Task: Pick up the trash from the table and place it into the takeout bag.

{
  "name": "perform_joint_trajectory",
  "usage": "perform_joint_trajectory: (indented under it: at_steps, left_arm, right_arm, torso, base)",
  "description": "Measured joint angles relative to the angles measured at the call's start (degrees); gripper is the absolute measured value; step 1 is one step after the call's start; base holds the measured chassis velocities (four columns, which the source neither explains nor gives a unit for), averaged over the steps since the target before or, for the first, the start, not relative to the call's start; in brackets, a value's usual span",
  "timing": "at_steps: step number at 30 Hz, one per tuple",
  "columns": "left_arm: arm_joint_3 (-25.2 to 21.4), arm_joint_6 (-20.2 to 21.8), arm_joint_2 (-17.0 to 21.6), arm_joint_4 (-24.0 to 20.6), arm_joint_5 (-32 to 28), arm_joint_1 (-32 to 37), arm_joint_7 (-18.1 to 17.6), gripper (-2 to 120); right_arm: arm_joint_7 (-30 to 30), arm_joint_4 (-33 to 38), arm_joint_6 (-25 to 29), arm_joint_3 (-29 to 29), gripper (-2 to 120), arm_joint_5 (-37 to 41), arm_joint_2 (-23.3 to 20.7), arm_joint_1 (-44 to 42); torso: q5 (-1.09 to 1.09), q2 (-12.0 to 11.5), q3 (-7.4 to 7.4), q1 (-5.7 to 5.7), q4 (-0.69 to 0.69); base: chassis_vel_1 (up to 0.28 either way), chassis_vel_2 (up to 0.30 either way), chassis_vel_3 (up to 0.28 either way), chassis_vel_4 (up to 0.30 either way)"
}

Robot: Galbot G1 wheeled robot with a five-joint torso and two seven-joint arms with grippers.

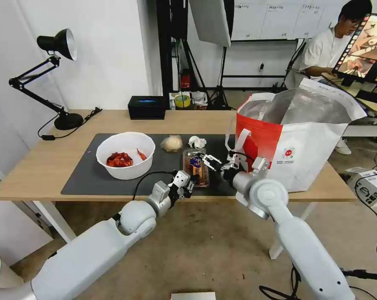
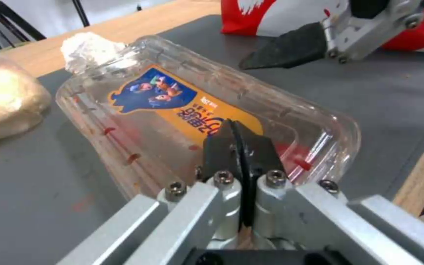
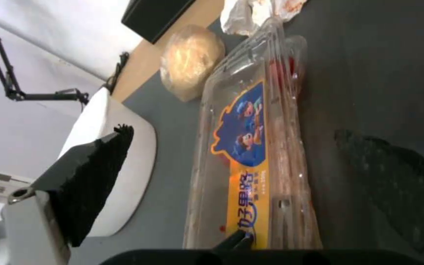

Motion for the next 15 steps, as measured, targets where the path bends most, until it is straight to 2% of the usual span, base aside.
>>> perform_joint_trajectory:
  at_steps: [15]
  left_arm:
    - [-0.3,-0.6,0.1,-0.1,-0.7,0.5,-0.3,0]
  right_arm:
    - [1.9,-4.0,-5.1,-2.4,100,2.3,-0.2,5.6]
  torso:
    - [0.0,0.0,0.0,0.0,0.0]
  base:
    - [0.0,0.0,0.0,0.0]
